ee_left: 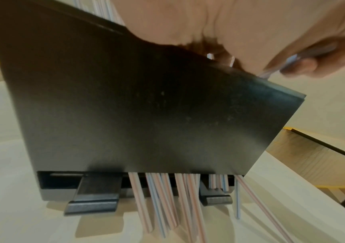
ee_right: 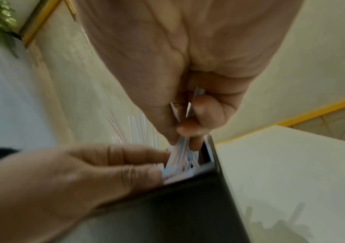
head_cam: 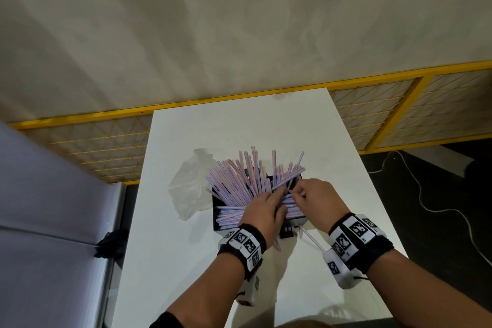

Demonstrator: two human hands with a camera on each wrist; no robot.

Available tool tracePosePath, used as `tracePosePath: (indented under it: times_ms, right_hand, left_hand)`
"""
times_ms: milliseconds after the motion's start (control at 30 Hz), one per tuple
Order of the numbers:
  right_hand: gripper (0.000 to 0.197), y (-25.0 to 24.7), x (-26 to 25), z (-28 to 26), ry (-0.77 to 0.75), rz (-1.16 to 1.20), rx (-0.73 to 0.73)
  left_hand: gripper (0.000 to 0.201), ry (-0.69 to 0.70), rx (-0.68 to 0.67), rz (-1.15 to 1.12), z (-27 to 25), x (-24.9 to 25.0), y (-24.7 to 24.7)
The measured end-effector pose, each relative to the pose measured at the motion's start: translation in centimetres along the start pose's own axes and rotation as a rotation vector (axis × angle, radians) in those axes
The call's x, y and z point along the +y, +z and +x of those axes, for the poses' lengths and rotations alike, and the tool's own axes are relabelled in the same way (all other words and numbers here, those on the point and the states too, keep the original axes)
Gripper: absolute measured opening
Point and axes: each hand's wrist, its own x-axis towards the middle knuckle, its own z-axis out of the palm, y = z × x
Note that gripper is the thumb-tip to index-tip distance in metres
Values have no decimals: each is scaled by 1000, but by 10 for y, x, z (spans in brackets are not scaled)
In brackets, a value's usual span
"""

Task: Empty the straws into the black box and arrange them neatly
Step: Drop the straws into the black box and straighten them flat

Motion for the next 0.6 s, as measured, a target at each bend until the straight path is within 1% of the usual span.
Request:
tracePosePath:
  times_ms: [100, 200, 300, 433, 467, 533, 600]
  right_hand:
    - [16, -30, -6, -6, -17, -26, 18]
    - [16, -70, -12, -13, -46, -47, 20]
    - [13, -109, -18, -24, -90, -59, 5]
    - [10, -145, -28, -41, -123, -13, -5]
    - [10, -150, -29, -45, -129, 14, -2]
    - [12, -157, -31, -51, -138, 73, -7]
    - [11, -161, -31, -55, -150, 152, -24]
  left_hand:
    - [50, -5, 16, 53, 0, 1, 1]
    - [51, -38, 16, 34, 1, 3, 1]
    - [49, -73, 14, -58, 3, 4, -3]
    - [38, -132, -5, -257, 1, 3, -13]
    - [41, -155, -6, -326, -1, 2, -16]
    - [56, -178, 0, -433, -7, -2, -24]
    - [62, -174, 11, -479, -17, -8, -33]
